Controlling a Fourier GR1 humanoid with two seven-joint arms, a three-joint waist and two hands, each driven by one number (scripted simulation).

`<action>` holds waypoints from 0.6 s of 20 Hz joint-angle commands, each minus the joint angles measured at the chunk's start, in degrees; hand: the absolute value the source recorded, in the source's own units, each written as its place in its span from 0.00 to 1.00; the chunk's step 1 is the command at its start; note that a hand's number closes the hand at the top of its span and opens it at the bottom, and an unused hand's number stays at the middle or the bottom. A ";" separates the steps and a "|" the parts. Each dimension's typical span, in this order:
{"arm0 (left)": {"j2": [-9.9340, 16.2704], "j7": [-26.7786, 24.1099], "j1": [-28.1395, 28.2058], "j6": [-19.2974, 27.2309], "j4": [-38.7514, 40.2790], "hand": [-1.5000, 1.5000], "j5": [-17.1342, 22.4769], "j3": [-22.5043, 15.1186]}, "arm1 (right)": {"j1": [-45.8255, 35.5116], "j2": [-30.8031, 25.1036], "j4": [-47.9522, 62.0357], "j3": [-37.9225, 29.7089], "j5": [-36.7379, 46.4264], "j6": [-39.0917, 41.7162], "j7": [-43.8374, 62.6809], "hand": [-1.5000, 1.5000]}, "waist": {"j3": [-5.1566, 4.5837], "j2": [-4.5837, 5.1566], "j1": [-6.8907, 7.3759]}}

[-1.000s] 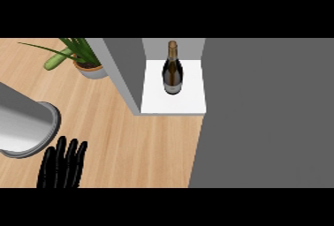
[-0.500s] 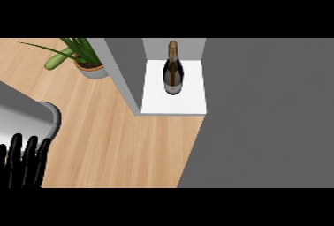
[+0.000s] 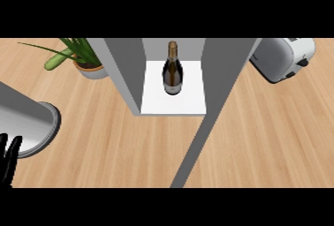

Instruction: Pick up the wine, place it into the cabinet and close the cabinet

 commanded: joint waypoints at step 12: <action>2.42 4.24 0.34 -8.91 1.54 0.00 6.02 8.14 | -20.09 1.17 7.94 16.04 14.52 -21.33 -3.02 1.00 | -0.09 0.19 0.66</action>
